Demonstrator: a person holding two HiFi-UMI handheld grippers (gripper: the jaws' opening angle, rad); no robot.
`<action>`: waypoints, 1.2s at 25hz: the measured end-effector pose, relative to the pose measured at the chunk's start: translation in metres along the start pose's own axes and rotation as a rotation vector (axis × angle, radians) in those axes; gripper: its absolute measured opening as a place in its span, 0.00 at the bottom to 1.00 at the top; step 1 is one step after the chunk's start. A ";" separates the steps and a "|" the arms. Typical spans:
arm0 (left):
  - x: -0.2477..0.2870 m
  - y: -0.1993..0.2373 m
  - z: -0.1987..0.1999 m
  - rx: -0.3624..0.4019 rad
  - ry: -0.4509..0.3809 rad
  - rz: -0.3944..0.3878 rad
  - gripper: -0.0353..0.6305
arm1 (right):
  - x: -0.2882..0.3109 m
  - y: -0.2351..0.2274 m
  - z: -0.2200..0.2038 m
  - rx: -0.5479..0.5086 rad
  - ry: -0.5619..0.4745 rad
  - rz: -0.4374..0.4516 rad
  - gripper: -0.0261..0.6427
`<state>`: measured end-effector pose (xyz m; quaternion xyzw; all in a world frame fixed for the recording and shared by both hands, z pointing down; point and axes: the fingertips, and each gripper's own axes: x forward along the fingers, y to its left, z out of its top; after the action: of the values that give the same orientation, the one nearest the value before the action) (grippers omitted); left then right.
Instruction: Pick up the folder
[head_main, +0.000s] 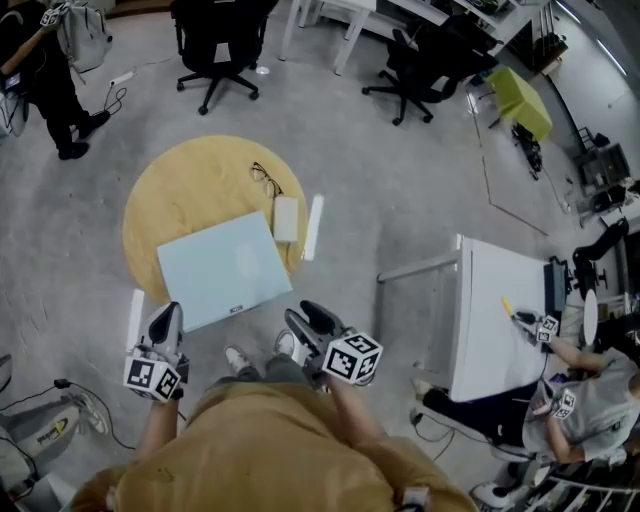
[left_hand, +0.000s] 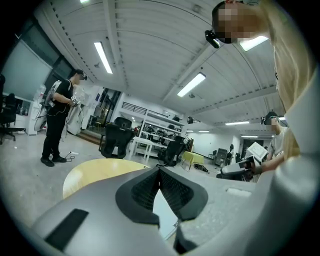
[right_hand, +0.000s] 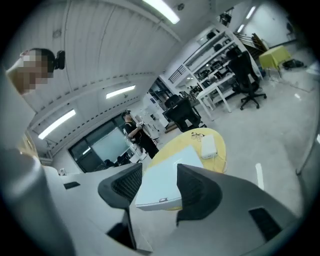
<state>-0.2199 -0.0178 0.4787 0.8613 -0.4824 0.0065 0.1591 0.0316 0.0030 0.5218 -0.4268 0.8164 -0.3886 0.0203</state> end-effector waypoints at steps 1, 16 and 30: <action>0.006 -0.005 0.000 0.000 0.005 -0.007 0.06 | 0.003 -0.013 -0.004 0.058 0.001 0.005 0.35; 0.038 -0.033 -0.025 0.015 0.139 0.073 0.06 | 0.075 -0.166 -0.083 0.724 0.024 0.093 0.63; 0.019 -0.035 -0.055 0.001 0.208 0.200 0.06 | 0.142 -0.195 -0.102 0.924 0.002 0.180 0.65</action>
<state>-0.1728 -0.0015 0.5250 0.8038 -0.5467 0.1116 0.2063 0.0367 -0.1001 0.7628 -0.3000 0.5917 -0.7084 0.2408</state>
